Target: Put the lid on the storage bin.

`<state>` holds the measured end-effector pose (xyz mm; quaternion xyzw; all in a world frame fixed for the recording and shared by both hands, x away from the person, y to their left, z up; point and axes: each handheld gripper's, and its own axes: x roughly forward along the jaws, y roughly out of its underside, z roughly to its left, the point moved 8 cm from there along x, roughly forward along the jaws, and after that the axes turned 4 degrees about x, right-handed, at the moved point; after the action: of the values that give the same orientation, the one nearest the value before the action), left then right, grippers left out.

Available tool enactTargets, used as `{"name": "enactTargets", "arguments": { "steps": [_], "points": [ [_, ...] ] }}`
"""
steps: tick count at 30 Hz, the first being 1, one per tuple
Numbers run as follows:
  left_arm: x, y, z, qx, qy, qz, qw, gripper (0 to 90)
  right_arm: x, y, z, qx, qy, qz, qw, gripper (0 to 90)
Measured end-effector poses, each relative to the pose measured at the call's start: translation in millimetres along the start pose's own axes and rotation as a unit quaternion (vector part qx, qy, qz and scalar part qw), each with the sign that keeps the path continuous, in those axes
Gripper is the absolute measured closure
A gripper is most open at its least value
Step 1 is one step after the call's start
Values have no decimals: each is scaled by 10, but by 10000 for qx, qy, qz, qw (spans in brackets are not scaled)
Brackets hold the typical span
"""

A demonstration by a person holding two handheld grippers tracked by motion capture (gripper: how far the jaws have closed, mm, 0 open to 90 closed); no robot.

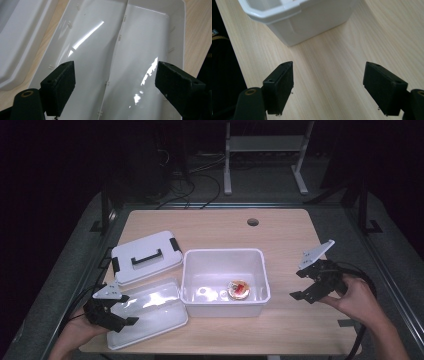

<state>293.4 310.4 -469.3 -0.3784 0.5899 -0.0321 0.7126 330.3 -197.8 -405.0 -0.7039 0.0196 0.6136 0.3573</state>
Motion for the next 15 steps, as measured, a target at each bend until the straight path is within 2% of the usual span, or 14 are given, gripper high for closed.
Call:
{"name": "enactTargets", "arguments": {
  "steps": [7, 15],
  "points": [
    [27, -11, -6, 46, -10, 59, 10000, 162, 42, 193, -8, 214, 42, -70, 9997, 233],
    [80, -41, -30, 123, -2, 165, 9998, 163, 167, 434, 15, 446, 31, -176, 9988, 226]
  ]
}}
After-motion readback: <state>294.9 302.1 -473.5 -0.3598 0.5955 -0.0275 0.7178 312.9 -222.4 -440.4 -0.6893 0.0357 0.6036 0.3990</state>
